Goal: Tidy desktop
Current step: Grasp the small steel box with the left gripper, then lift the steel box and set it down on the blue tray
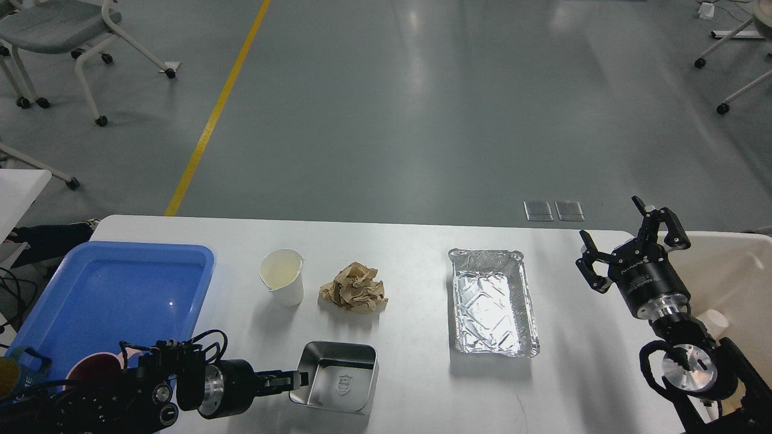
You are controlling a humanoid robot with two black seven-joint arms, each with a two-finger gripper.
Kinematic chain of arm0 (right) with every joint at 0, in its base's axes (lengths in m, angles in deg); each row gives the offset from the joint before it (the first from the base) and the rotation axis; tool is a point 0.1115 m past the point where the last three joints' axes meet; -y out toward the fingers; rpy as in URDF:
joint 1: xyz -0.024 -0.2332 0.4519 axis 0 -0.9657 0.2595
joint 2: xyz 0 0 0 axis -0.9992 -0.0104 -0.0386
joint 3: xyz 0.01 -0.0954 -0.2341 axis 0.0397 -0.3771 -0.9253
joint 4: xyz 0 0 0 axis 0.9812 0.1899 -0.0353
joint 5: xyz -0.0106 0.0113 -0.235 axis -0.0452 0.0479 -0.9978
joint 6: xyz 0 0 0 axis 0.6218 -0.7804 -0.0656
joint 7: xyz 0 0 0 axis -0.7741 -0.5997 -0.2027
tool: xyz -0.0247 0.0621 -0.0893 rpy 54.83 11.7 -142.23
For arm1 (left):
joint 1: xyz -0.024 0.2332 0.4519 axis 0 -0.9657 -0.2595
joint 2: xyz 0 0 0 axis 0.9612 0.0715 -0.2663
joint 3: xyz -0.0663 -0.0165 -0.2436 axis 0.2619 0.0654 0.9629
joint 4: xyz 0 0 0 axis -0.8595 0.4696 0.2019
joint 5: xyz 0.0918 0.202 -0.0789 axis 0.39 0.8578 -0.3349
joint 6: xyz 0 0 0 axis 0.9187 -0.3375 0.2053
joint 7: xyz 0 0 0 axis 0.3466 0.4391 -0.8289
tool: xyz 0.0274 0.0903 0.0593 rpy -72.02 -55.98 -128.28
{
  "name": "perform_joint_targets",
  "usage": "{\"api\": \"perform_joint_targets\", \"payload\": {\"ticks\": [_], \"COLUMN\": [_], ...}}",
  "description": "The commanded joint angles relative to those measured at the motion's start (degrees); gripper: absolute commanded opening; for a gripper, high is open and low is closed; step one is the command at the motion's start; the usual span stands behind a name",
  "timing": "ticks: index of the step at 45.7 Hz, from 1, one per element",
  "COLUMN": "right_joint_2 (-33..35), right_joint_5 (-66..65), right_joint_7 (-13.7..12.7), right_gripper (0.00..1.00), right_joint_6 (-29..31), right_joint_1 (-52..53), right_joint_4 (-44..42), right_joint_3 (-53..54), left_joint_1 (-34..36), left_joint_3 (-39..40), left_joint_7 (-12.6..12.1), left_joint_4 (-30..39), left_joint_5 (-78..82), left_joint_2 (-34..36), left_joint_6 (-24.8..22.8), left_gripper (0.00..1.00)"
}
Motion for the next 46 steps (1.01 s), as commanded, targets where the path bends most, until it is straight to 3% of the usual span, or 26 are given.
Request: {"api": "perform_joint_targets", "payload": {"ticks": [1, 26, 40, 46], "right_joint_2": [-0.16, -0.25, -0.25, -0.25], "right_joint_5": [0.00, 0.00, -0.08, -0.08], "right_joint_7": [0.00, 0.00, 0.00, 0.00], "right_gripper": [1.00, 1.00, 1.00, 1.00], "right_joint_6": [0.00, -0.09, -0.18, -0.18], "right_joint_1": [0.09, 0.35, 0.44, 0.44], "right_joint_4": [-0.08, -0.09, -0.09, -0.09], "right_joint_3": [0.00, 0.00, -0.18, -0.18], "left_joint_1": [0.29, 8.63, 14.17, 17.16], "left_joint_3": [-0.60, -1.13, -1.13, -1.13], "left_joint_7": [0.09, 0.79, 0.70, 0.70], "left_joint_4": [-0.47, 1.90, 9.19, 14.82], "left_joint_5": [0.17, -4.40, -4.49, -4.49], "left_joint_2": [0.01, 1.77, 11.16, 19.51], "left_joint_6": [-0.32, -1.91, -3.31, -4.72], "left_gripper": [0.01, 0.00, 0.00, 0.00]}}
